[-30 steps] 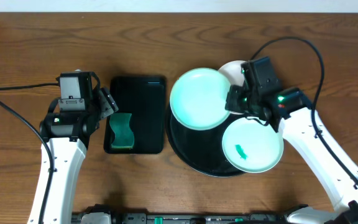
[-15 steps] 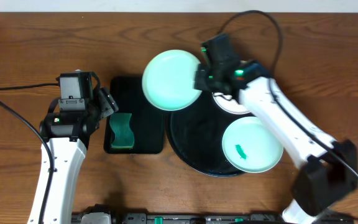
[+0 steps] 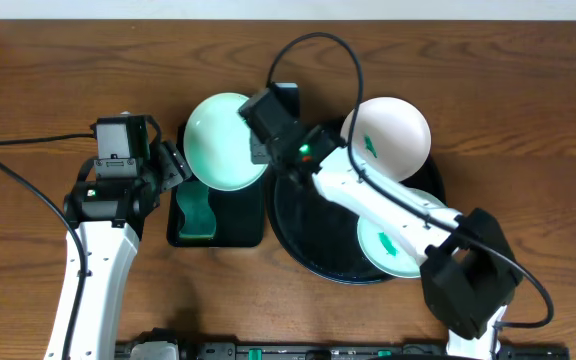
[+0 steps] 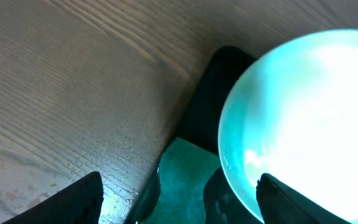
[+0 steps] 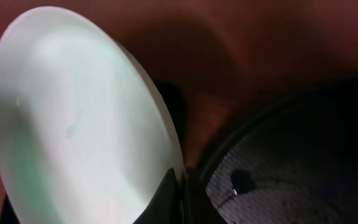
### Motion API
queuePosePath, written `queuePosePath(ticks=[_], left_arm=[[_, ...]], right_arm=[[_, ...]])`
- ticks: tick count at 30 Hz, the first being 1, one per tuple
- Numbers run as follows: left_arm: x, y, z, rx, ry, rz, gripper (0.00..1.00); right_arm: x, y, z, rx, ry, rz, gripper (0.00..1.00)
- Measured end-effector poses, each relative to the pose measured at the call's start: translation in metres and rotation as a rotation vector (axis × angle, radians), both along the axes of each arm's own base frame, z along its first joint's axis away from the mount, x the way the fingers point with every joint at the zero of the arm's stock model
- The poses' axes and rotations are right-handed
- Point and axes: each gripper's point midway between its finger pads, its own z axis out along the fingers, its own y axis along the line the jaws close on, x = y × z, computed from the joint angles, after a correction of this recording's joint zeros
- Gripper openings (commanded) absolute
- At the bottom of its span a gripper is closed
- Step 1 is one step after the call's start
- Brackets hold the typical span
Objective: Clean dirty plates on tray and stack at the side
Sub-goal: 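Swing the pale green plate left over the black rectangular tray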
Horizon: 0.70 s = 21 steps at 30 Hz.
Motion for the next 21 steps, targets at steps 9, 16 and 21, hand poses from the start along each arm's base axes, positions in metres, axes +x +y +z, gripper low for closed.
queuePosePath(ticks=[9, 16, 21], left_arm=[[0.000, 0.000, 0.000, 0.000, 0.000, 0.000, 0.79], [0.000, 0.000, 0.000, 0.000, 0.000, 0.000, 0.79], [0.000, 0.000, 0.000, 0.000, 0.000, 0.000, 0.79]], right_arm=[[-0.001, 0.018, 0.021, -0.113, -0.193, 0.041, 0.01], [-0.002, 0.018, 0.034, -0.238, -0.304, 0.064, 0.01], [0.004, 0.013, 0.044, -0.342, -0.379, 0.086, 0.01]])
